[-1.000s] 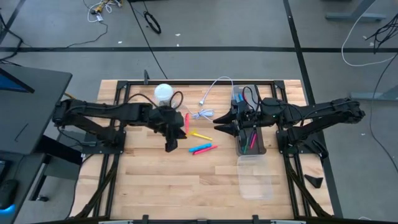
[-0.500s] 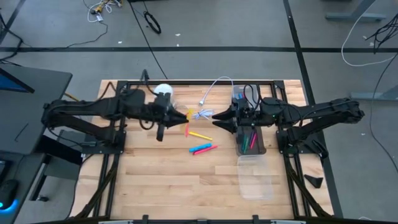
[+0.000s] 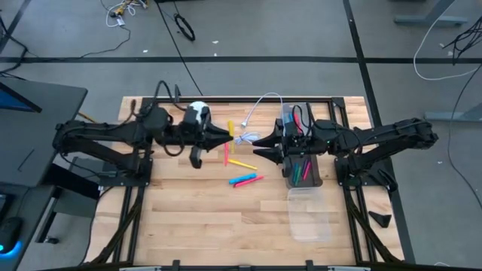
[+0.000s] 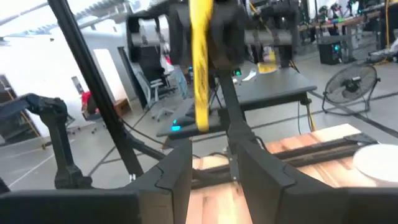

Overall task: Pick & Place Markers
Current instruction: Put the left yellow pen into the transparent bin

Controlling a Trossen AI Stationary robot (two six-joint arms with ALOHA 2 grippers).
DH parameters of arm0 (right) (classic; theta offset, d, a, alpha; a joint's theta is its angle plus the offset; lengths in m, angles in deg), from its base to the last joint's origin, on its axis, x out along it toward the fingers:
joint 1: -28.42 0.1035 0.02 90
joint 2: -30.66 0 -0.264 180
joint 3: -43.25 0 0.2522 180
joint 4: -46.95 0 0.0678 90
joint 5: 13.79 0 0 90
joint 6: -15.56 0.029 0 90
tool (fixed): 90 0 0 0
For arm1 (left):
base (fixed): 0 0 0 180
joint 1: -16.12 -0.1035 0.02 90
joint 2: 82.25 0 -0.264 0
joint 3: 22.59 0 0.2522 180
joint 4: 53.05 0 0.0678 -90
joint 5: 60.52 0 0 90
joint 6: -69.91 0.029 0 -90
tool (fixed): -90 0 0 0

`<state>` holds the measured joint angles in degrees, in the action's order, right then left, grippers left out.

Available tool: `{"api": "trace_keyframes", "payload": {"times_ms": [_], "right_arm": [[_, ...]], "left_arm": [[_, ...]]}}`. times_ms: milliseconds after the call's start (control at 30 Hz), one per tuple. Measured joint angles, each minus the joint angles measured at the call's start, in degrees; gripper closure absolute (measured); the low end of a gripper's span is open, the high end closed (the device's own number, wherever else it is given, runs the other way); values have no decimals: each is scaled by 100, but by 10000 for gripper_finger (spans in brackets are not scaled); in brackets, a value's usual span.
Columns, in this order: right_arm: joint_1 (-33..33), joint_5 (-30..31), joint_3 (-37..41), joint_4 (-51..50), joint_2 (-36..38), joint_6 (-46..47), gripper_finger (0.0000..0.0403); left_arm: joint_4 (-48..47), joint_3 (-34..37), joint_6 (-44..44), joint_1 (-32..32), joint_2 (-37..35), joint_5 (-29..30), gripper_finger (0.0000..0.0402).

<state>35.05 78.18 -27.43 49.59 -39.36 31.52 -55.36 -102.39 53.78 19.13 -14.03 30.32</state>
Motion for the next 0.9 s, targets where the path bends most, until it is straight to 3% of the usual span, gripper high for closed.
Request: {"api": "trace_keyframes", "payload": {"times_ms": [300, 900], "right_arm": [[76, -202, -449, -368, -138, -95, 287], [220, -58, -654, -347, -636, -324, 291]], "left_arm": [[879, 2, -128, 111, 663, 211, 371], [984, 4, -270, 351, 766, 191, 373]]}}
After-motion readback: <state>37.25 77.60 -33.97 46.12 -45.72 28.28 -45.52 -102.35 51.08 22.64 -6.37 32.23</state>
